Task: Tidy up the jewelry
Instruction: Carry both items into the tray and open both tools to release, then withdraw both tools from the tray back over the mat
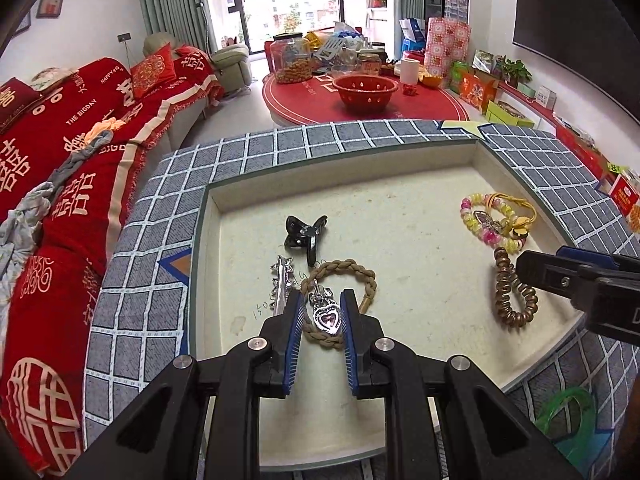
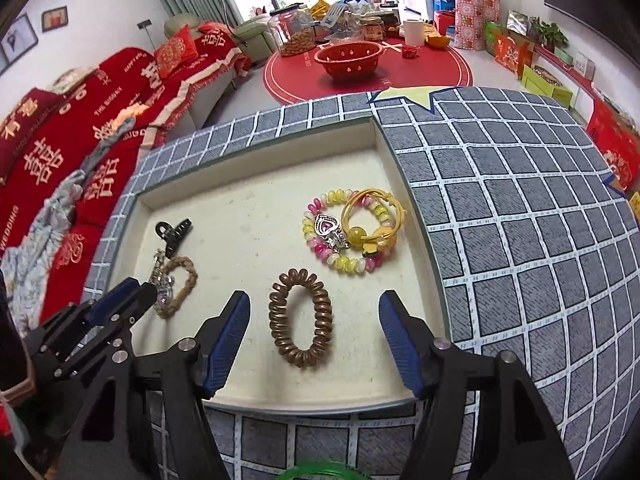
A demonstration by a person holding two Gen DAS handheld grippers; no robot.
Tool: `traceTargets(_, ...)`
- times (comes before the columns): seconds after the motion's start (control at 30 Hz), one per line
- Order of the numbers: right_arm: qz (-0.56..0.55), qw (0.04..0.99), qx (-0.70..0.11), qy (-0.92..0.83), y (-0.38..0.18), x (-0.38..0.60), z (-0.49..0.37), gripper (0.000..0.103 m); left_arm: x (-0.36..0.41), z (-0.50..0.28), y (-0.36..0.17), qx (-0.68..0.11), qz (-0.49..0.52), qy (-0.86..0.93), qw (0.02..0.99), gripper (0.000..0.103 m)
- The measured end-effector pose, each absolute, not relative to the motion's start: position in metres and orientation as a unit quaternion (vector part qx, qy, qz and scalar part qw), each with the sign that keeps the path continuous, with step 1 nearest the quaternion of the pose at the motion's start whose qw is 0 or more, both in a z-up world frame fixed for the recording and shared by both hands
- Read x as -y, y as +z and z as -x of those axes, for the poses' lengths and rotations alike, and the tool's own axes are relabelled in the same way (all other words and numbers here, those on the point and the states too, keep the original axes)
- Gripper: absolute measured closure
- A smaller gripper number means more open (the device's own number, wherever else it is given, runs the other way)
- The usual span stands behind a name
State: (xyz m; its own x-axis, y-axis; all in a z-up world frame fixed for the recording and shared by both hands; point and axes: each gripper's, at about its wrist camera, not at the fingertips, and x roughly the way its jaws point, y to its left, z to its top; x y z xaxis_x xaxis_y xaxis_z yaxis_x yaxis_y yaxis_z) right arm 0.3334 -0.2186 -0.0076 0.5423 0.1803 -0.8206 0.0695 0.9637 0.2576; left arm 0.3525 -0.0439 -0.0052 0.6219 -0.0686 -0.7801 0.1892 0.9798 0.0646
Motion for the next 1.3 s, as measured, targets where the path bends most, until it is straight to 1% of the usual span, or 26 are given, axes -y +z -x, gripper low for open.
traceTargets(0.23,-0.173,0.870,-0.459,0.042,0.008,0.230,-0.317,0.028,0.042,-0.345,0.006,-0.417,-0.067,-0.072,0.904,0.071)
traceTargets(0.27,-0.175,0.871,-0.457,0.042,0.010,0.232,-0.315,0.028,0.041,-0.344,0.009,-0.414,-0.066,-0.072,0.905,0.054)
traceTargets(0.3,-0.176,0.872,-0.455,0.042,0.013,0.234,-0.311,0.028,0.041,-0.342,0.011,-0.412,-0.064,-0.069,0.906,0.007)
traceTargets(0.33,-0.177,0.873,-0.452,0.043,0.016,0.235,-0.306,0.026,0.040,-0.337,0.014,-0.404,-0.062,-0.058,0.911,0.000)
traceTargets(0.4,-0.180,0.875,-0.448,0.044,0.020,0.239,-0.299,0.025,0.038,-0.328,0.022,-0.378,-0.060,-0.052,0.923,0.000)
traceTargets(0.57,-0.195,0.877,-0.437,0.047,0.028,0.245,-0.273,0.022,0.037,-0.315,0.028,-0.387,-0.056,-0.059,0.919,0.000)
traceTargets(0.63,-0.198,0.876,-0.436,0.048,0.029,0.247,-0.264,0.017,0.037,-0.306,0.029,-0.387,-0.058,-0.064,0.918,0.000)
traceTargets(0.93,-0.175,0.889,-0.421,0.054,0.026,0.250,-0.222,0.015,0.036,-0.264,0.029,-0.395,-0.062,-0.071,0.914,0.000)
traceTargets(1.1,-0.184,0.870,-0.454,0.059,0.016,0.256,-0.212,0.015,0.041,-0.244,0.023,-0.403,-0.068,-0.081,0.909,0.000)
traceTargets(1.3,-0.174,0.862,-0.474,0.056,0.006,0.259,-0.198,0.015,0.048,-0.225,0.016,-0.413,-0.073,-0.092,0.903,0.000)
